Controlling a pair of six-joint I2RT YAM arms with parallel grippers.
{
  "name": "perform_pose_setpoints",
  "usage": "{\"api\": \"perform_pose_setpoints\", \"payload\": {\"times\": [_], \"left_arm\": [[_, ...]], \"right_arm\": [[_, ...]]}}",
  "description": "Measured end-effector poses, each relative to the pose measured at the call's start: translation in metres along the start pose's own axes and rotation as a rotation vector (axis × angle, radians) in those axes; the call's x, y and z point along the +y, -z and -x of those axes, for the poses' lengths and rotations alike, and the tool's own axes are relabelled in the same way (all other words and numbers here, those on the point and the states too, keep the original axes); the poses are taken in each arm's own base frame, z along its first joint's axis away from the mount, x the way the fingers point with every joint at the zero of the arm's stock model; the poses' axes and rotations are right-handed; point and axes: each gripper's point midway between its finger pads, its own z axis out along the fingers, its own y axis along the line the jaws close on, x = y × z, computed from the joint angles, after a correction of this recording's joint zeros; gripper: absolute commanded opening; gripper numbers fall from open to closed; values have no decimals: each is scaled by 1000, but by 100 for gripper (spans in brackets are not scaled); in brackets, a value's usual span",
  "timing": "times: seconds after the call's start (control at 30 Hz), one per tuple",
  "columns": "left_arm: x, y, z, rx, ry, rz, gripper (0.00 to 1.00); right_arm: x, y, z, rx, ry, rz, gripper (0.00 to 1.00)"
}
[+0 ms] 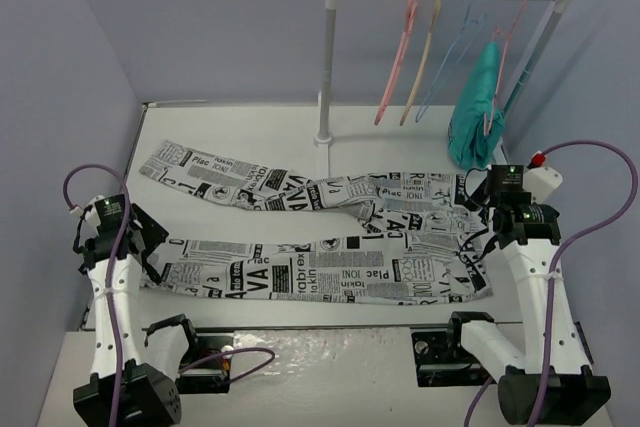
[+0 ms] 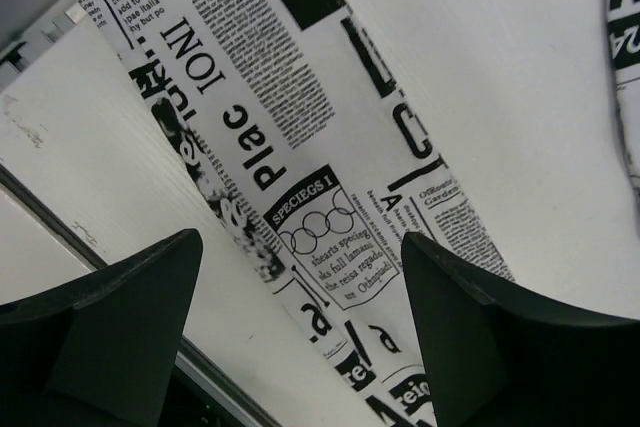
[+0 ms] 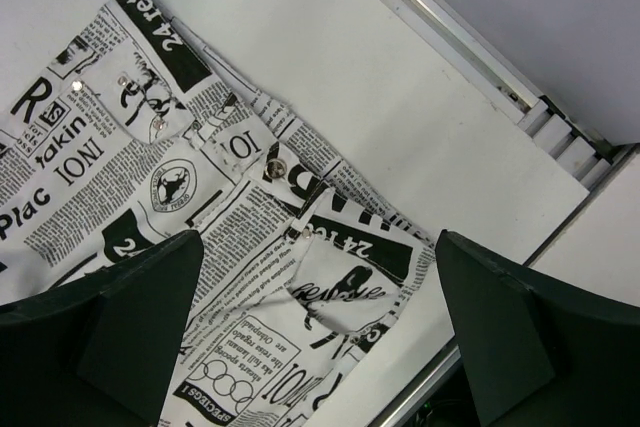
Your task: Place the trousers on the hanger
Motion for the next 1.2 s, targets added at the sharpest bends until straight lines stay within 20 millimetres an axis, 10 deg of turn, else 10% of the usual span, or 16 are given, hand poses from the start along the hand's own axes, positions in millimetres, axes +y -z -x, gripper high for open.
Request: {"api": "perform_pose_setpoints", "payload": {"times": [0.17,0.37,0.53,0.77,0.93,1.2], "left_arm": [[-17,12,25,-56,9,-68,79],[-80,-1,8,57,-79,-280,79],[-113,-20,-36,189,-149,-334,77],[-92,-60,-98,333,-28,-240,73],[-107,-70,-91,296,70,-271,72],[-129,-78,-76,249,225,-346,72]], "right_arm": [[8,10,10,-31,29,37,93],[48,2,1,24,61,180,80],[71,-34,-52,179,77,229,81],[73,-74,-126,346,61,211,86],[64,-98,-155,402,-7,172,92],[51,-130,-126,370,-239,141,94]]}}
